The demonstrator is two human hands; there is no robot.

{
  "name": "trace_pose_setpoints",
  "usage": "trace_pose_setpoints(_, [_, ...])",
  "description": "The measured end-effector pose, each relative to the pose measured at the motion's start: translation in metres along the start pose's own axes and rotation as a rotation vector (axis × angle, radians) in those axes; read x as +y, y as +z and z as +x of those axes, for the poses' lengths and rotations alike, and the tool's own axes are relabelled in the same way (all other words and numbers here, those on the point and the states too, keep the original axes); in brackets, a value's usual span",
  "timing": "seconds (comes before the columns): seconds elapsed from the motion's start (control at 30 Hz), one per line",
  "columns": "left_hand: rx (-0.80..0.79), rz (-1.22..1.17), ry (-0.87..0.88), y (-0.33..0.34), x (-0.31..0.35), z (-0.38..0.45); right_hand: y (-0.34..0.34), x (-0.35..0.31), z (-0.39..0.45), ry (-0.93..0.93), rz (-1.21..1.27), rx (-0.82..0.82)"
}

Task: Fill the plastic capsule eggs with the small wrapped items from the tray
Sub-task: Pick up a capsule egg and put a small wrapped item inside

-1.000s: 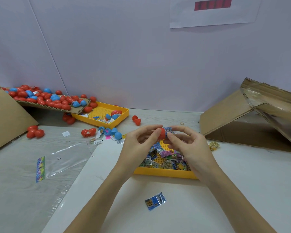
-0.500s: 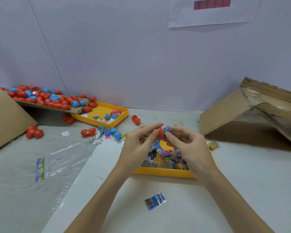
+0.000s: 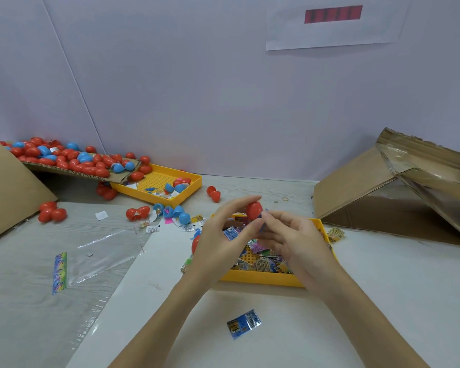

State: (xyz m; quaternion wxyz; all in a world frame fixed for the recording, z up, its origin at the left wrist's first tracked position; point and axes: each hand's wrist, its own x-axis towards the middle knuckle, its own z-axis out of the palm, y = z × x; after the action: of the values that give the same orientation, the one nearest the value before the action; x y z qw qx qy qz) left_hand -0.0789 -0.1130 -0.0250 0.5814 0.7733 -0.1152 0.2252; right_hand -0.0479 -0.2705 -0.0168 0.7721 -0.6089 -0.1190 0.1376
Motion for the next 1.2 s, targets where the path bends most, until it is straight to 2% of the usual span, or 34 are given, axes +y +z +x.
trace_pose_setpoints(0.07, [-0.024, -0.017, 0.030, 0.001, 0.001, -0.001, 0.000, -0.004, -0.002, 0.094, 0.109, -0.072])
trace_pose_setpoints(0.2, [-0.048, -0.096, 0.035, -0.003, 0.003, 0.002, 0.000, -0.011, -0.003, 0.174, 0.283, -0.084])
trace_pose_setpoints(0.5, [0.022, 0.005, 0.149, -0.005, 0.002, 0.002, 0.000, -0.010, -0.003, 0.194, 0.288, -0.106])
trace_pose_setpoints(0.8, [0.046, 0.069, 0.212, -0.003, 0.001, 0.002, 0.007, -0.013, -0.005, 0.278, 0.437, -0.104])
trace_pose_setpoints(0.93, [0.046, 0.070, 0.206, -0.003, 0.001, 0.002, 0.006, -0.013, -0.005, 0.318, 0.510, -0.120])
trace_pose_setpoints(1.07, [0.075, 0.038, 0.183, -0.004, 0.003, 0.002, 0.003, -0.012, -0.005, 0.366, 0.607, -0.211])
trace_pose_setpoints(1.2, [0.108, -0.008, 0.112, -0.006, 0.004, 0.001, 0.003, -0.010, -0.005, 0.379, 0.618, -0.227])
